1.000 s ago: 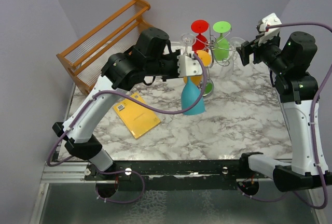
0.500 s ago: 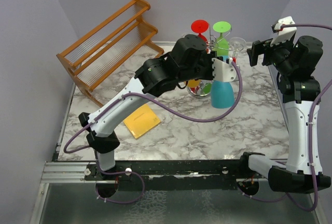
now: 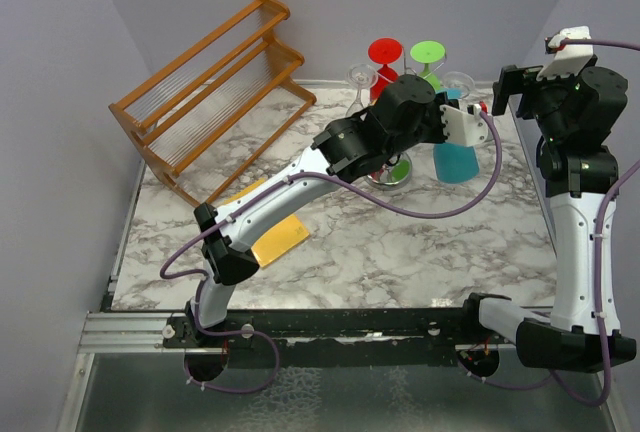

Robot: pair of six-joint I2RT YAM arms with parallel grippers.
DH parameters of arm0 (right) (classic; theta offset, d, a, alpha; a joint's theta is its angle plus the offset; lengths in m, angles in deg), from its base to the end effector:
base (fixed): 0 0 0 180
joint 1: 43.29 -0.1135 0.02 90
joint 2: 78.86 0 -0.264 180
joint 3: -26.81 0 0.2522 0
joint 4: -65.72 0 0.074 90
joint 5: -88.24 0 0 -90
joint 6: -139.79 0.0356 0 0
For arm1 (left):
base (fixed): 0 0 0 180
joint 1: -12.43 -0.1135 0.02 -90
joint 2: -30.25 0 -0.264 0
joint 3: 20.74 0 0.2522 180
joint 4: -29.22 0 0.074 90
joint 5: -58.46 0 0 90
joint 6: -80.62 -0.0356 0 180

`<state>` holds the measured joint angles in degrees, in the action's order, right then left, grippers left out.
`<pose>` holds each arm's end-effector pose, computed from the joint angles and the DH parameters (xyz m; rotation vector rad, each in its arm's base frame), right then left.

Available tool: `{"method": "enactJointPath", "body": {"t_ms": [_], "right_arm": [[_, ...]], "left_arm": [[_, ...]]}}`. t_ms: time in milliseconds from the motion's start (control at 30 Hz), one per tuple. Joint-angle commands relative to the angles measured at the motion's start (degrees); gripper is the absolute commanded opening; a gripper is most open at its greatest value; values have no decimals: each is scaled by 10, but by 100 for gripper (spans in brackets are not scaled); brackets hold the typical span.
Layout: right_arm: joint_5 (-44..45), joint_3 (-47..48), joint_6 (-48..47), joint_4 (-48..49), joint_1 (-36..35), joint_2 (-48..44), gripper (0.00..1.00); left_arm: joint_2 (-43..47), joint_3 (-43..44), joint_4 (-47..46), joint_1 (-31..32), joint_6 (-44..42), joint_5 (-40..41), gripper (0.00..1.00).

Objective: Place the wine glass upside down on the wine glass rack

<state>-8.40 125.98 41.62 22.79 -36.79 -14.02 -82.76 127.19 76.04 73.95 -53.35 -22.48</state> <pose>0.2232 -0.0213 0.4783 -0.1108 1.7171 -0.0898 0.2132 -0.3813 0.4784 1.3422 1.1640 -0.0806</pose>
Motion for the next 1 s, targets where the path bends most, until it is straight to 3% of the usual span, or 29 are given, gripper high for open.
{"method": "enactJointPath", "body": {"t_ms": [0, 400, 967], "right_arm": [[47, 0, 20, 26, 5, 4, 100], [62, 7, 18, 25, 6, 12, 100], [29, 5, 13, 22, 6, 13, 100]], "left_arm": [[-18, 18, -59, 2, -9, 39, 1], [-46, -2, -105, 2, -55, 96, 1], [-62, -11, -115, -13, -64, 82, 1]]}}
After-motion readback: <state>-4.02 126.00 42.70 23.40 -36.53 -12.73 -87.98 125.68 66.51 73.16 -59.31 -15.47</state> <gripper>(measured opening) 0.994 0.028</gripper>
